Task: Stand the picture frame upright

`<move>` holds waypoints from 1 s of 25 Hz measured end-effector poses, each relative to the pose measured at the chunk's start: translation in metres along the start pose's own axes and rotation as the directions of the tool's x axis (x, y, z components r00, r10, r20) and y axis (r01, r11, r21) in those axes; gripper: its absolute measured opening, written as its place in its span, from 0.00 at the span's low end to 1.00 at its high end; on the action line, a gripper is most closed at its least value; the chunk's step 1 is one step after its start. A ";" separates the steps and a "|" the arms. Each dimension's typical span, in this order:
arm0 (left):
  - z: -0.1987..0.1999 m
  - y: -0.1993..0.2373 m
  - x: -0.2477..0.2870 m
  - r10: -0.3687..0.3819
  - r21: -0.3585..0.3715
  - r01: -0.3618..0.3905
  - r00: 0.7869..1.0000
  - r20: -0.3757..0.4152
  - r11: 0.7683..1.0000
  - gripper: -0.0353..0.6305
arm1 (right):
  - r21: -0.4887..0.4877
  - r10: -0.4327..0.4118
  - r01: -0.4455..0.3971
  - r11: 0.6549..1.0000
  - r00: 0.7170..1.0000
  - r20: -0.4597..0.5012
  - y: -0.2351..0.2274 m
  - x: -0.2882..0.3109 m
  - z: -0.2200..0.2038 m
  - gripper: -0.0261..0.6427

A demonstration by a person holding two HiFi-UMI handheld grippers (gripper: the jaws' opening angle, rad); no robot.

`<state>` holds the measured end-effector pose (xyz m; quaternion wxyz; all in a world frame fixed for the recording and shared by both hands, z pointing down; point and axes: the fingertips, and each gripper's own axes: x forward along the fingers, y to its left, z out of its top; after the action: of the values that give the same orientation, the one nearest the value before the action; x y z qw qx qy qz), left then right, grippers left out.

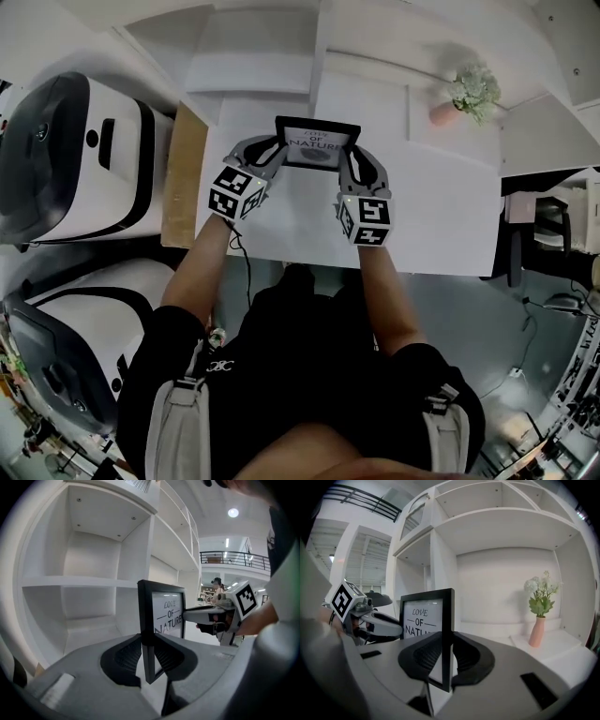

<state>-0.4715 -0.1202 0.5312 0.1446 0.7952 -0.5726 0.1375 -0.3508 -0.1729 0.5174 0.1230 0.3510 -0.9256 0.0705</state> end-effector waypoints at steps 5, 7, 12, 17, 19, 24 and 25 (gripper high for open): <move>-0.015 0.021 0.017 -0.018 -0.006 0.018 1.000 -0.021 1.000 0.19 | 0.005 -0.031 0.031 1.000 0.999 -0.024 0.000 0.023 -0.015 0.15; -0.021 0.024 0.023 -0.022 -0.014 0.022 0.999 -0.026 1.000 0.19 | 0.007 -0.047 0.047 0.999 0.998 -0.032 -0.003 0.030 -0.021 0.15; -0.033 0.033 0.037 -0.014 -0.033 0.013 0.999 -0.040 0.999 0.19 | 0.007 -0.060 0.061 0.998 0.996 -0.063 -0.009 0.046 -0.034 0.15; -0.037 0.040 0.045 -0.020 -0.012 0.020 0.999 -0.050 1.000 0.19 | 0.025 -0.056 0.058 0.998 0.994 -0.090 -0.014 0.061 -0.044 0.15; -0.039 0.042 0.047 -0.021 -0.006 0.021 0.998 -0.054 1.000 0.19 | 0.023 -0.053 0.056 0.998 0.994 -0.096 -0.015 0.065 -0.046 0.15; -0.040 0.047 0.050 -0.028 -0.032 0.027 0.999 -0.031 0.999 0.19 | -0.014 -0.066 0.065 0.998 0.993 -0.093 -0.015 0.071 -0.045 0.15; -0.040 0.047 0.050 -0.027 -0.027 0.027 0.999 -0.028 0.999 0.19 | -0.018 -0.065 0.063 0.998 0.994 -0.091 -0.015 0.071 -0.045 0.15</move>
<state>-0.5029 -0.1626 0.5901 0.1653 0.7988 -0.5615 0.1391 -0.3842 -0.2190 0.5809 0.1700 0.3759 -0.9078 0.0754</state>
